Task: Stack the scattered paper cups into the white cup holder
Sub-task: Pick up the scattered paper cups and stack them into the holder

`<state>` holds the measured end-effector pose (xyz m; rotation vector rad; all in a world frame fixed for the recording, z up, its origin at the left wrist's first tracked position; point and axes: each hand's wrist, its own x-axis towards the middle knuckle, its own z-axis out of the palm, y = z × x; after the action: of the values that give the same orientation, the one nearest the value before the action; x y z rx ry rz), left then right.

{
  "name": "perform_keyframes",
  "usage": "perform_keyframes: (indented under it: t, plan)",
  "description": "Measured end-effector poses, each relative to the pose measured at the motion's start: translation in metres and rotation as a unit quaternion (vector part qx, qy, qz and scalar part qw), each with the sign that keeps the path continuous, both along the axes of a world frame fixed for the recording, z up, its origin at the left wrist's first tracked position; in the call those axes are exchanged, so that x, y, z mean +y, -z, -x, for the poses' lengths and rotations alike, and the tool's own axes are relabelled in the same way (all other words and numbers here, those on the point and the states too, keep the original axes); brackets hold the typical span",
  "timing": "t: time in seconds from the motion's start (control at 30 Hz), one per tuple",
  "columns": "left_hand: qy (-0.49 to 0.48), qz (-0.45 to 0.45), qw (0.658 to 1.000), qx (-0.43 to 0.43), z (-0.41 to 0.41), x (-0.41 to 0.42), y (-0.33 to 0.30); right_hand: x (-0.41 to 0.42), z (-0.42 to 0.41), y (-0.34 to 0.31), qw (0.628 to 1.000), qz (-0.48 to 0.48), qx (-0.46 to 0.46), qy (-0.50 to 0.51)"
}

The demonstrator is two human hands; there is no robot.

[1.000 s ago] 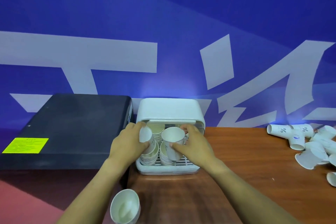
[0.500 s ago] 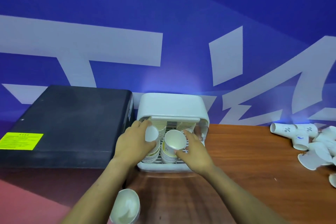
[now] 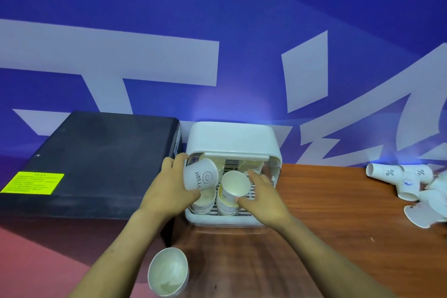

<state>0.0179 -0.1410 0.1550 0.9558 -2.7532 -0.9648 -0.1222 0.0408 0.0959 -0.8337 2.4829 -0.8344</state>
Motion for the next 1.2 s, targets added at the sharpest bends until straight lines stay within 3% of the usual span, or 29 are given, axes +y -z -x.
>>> perform_keyframes:
  t: [0.17,0.4,0.5,0.8,1.03,1.2]
  plan:
    - [0.007,-0.002,1.0,-0.017,-0.002,-0.002,-0.001,-0.01,-0.008,-0.021,0.998,0.013,0.066,-0.016]
    - [0.032,-0.017,0.999,0.023,0.001,0.004,0.002,-0.033,-0.019,-0.044,0.992,0.093,-0.077,-0.044]
    - [0.036,-0.008,0.999,0.018,0.002,0.004,0.005,-0.038,-0.021,-0.046,0.988,0.116,-0.099,-0.04]
    - [0.063,-0.05,0.995,0.064,0.008,0.0,0.01,-0.052,-0.02,-0.04,0.993,0.081,0.01,-0.081]
    - [0.068,0.017,0.997,-0.012,0.011,-0.001,0.016,-0.064,-0.025,-0.019,0.992,0.085,0.004,-0.09]
    - [0.053,-0.008,0.999,-0.011,0.017,-0.002,0.028,-0.066,-0.025,-0.007,0.993,0.053,0.022,-0.099]
